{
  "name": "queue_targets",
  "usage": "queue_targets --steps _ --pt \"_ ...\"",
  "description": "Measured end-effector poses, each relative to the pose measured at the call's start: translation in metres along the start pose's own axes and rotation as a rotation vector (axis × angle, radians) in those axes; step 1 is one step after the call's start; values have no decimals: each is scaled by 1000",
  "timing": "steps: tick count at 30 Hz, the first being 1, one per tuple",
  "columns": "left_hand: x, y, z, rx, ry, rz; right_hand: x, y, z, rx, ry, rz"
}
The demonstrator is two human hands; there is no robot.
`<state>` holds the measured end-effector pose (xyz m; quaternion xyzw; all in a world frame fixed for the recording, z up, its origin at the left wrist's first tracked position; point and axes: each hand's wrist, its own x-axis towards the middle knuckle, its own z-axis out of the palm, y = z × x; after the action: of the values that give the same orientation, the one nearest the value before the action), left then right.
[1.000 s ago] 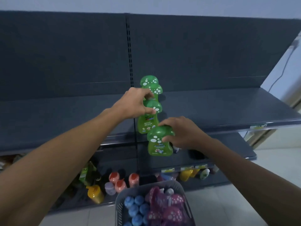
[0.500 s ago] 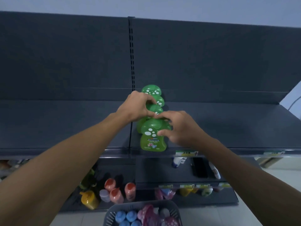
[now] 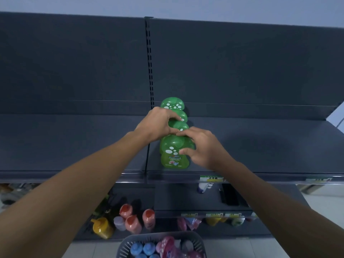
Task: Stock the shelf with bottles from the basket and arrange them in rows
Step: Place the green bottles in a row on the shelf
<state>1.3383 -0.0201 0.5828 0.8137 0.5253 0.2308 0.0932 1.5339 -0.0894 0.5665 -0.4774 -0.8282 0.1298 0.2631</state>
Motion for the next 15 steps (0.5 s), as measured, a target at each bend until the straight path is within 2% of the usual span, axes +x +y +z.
queue_targets --steps 6,15 --pt "-1 -4 4 36 55 71 6 2 3 35 10 23" --pt "4 -7 3 65 34 108 5 -1 9 37 48 6"
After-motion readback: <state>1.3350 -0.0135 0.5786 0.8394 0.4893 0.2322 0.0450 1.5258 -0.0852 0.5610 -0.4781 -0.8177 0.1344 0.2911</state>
